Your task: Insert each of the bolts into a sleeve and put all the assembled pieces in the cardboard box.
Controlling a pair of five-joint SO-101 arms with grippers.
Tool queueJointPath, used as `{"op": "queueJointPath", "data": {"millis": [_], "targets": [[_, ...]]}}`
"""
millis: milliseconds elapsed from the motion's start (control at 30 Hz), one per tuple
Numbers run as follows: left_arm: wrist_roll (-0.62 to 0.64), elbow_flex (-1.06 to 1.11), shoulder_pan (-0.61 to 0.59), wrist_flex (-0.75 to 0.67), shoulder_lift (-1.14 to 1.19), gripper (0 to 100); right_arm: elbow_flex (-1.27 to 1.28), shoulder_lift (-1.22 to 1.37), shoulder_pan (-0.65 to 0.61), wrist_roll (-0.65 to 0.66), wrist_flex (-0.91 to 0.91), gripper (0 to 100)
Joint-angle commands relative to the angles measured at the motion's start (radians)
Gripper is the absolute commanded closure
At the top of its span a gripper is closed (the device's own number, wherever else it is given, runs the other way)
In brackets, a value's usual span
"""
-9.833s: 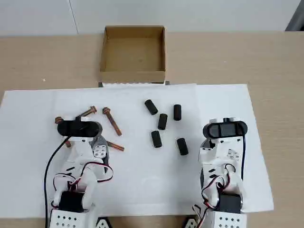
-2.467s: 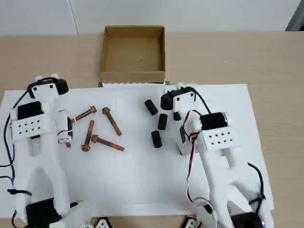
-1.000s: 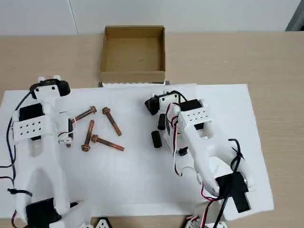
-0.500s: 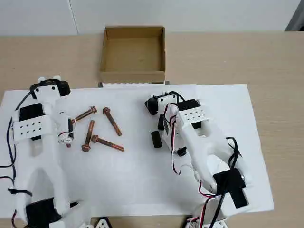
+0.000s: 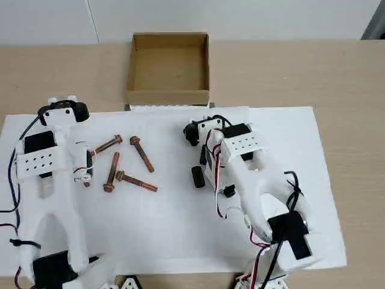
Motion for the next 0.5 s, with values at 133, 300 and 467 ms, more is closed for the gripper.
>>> {"op": "queueJointPath", "data": {"millis": [133,300,467], "targets": [[-0.005,-0.048,0.002,0.064,-0.009,99,-0.138,-0.213,-0.038,-0.002,0.104,99.5],[0.0,-0.136,0.002,0.135,-0.006,99,-0.138,-0.312,0.012,-0.003,0.202,99.5],[0.014,-0.22,0.002,0.19,-0.003,99,-0.138,-0.447,0.081,-0.003,0.275,99.5]]}}
